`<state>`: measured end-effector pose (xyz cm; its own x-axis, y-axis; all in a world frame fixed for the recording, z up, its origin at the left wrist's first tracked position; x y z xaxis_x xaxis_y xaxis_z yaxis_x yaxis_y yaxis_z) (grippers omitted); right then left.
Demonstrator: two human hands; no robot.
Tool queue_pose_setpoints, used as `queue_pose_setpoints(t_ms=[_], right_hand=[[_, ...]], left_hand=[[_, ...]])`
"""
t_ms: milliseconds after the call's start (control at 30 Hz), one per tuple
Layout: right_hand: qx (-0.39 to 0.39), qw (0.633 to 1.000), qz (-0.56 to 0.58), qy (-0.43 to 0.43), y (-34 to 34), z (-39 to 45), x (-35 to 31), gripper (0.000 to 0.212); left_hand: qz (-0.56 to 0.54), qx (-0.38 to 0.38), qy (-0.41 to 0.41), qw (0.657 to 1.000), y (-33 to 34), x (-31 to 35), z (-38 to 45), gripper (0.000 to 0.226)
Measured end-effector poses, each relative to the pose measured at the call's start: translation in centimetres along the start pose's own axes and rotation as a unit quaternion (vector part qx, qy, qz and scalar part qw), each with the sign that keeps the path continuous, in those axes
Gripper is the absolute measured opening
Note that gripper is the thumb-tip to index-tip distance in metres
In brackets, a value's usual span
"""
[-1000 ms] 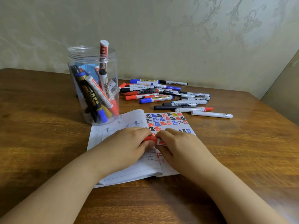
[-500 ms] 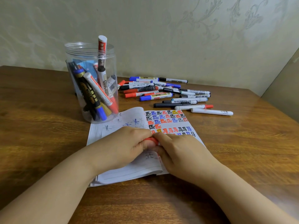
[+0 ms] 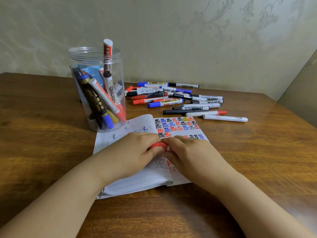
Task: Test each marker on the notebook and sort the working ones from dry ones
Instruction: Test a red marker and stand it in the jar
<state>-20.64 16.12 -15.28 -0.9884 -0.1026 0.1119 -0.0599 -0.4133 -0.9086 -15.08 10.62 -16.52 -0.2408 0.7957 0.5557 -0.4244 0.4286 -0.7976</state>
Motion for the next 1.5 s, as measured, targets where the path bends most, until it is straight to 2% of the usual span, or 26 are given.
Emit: queue_pose_setpoints(t_ms=[100, 200, 233, 300, 400, 467, 600, 633, 700, 767, 900, 1033, 1167, 1267, 1400, 1500], right_hand=[[0.019, 0.998, -0.057, 0.016, -0.3, 0.5, -0.1, 0.016], [-0.008, 0.998, -0.060, 0.030, 0.2, 0.4, 0.1, 0.028], [-0.026, 0.998, -0.058, 0.030, 0.4, 0.5, 0.0, 0.026], [-0.058, 0.997, -0.030, 0.030, 0.4, 0.7, -0.2, 0.014], [-0.099, 0.992, 0.049, 0.054, 1.3, 0.4, 0.3, 0.022], [-0.118, 0.992, 0.033, 0.041, 1.4, 0.5, 0.1, 0.025], [-0.055, 0.998, -0.035, -0.023, 0.2, 0.7, -0.7, 0.017], [-0.064, 0.997, -0.039, -0.033, 0.3, 0.7, -0.8, 0.018], [-0.073, 0.996, -0.021, -0.054, 0.5, 0.6, -1.0, 0.026], [-0.050, 0.996, -0.017, -0.066, 0.0, 1.0, -0.8, 0.034], [-0.070, 0.995, -0.007, -0.067, 0.6, 1.4, -0.9, 0.038], [-0.044, 0.998, 0.023, -0.050, 0.4, 1.3, -0.8, 0.041], [-0.012, 0.999, -0.007, -0.051, -0.3, 1.3, -0.7, 0.037], [-0.031, 0.999, -0.028, -0.030, -0.3, 1.6, -0.5, 0.034], [-0.083, 0.995, -0.063, -0.004, -0.1, 2.1, 0.1, 0.025], [-0.097, 0.992, -0.078, -0.017, -0.2, 2.2, -0.2, 0.015]], left_hand=[[0.008, 0.029, 0.005, 1.000, -0.4, 0.0, -0.1, 0.017], [0.025, 0.018, -0.015, 0.999, -0.3, 0.2, 0.0, 0.032], [0.033, 0.010, -0.024, 0.999, -0.1, 0.1, 0.0, 0.033], [0.042, 0.007, -0.032, 0.999, 0.0, 0.0, 0.0, 0.027], [0.062, 0.005, -0.023, 0.998, 0.2, -0.1, -0.1, 0.022], [0.063, 0.001, -0.017, 0.998, 0.1, -0.1, -0.1, 0.022], [0.019, -0.015, -0.010, 1.000, -0.1, 0.0, 0.1, 0.019], [0.007, -0.024, -0.007, 1.000, 0.0, 0.1, 0.0, 0.015], [-0.014, -0.030, -0.006, 0.999, 0.0, 0.0, 0.0, 0.013], [-0.013, -0.016, 0.000, 1.000, -0.3, -0.3, 0.0, 0.020], [-0.003, 0.017, 0.017, 1.000, -0.9, -0.5, 0.1, 0.018], [0.016, 0.018, 0.032, 0.999, -0.9, -0.2, 0.2, 0.024], [0.012, 0.038, 0.058, 0.998, -1.3, 0.3, 0.2, 0.020], [0.034, 0.047, 0.050, 0.997, -1.3, 0.0, 0.4, 0.025], [0.042, 0.081, 0.059, 0.994, -2.1, 0.3, 0.0, 0.017], [0.058, 0.056, 0.021, 0.997, -1.4, 0.3, 0.0, 0.016]])
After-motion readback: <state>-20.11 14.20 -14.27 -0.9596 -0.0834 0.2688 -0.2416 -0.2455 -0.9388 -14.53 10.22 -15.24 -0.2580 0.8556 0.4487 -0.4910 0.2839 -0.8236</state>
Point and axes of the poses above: each hand's wrist, its own z-axis towards the middle knuckle, its own y-axis out of the palm, x = y × z, the point moved 9 cm from there along z, towards the middle knuckle, and after that the axes turned 7 degrees about -z, right-handed, at the moved point
